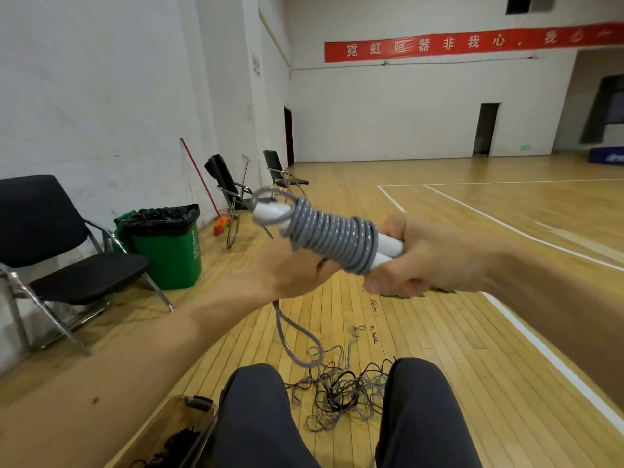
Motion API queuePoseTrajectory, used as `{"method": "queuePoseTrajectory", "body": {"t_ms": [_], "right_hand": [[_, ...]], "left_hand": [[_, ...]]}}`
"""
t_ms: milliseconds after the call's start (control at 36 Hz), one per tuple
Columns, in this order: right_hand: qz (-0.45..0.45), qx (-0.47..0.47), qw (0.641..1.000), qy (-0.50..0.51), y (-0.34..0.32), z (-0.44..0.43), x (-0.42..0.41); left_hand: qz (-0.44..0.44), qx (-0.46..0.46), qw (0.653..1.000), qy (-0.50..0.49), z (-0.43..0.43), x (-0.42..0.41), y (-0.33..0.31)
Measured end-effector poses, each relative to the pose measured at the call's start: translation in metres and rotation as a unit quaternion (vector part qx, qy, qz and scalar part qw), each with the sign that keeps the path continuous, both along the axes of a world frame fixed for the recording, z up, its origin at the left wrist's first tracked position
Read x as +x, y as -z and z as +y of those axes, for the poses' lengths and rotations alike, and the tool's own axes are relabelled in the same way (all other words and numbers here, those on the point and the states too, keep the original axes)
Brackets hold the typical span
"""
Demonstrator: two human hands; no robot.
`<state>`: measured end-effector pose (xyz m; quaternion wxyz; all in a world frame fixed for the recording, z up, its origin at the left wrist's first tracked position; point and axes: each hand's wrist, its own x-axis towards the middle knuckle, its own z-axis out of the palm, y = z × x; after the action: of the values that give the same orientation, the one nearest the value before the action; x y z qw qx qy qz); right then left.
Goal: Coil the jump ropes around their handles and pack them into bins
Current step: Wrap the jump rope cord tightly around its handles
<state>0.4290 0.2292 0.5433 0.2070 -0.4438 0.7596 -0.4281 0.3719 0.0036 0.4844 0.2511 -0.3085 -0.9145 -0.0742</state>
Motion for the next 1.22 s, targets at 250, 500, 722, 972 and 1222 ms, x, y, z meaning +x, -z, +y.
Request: {"method": "queuePoseTrajectory", "body": {"t_ms": [250,500,722,972,1222], "right_hand": [[-0.036,-0.062,0.976,0.207,0.018,0.005,-0.028],[0.036,-0.059,0.935,0.349,0.028,0.011,-0.054],[0.079,-0.057,0.905,0.413,0.039,0.013,-0.068],[0.146,0.023,0.874,0.463,0.051,0.012,-0.081],[0.157,0.072,0.866,0.470,0.052,0.013,-0.082]], "left_hand": [[-0.102,0.053,0.991,-0.064,0.028,0.026,0.005],[-0.174,0.110,0.978,-0.044,0.035,0.026,0.007],[-0.188,0.066,0.977,-0.081,0.040,0.031,0.002],[-0.113,-0.044,0.985,-0.121,0.045,0.039,-0.014],[-0.034,-0.165,0.978,-0.121,0.048,0.044,-0.038]]}}
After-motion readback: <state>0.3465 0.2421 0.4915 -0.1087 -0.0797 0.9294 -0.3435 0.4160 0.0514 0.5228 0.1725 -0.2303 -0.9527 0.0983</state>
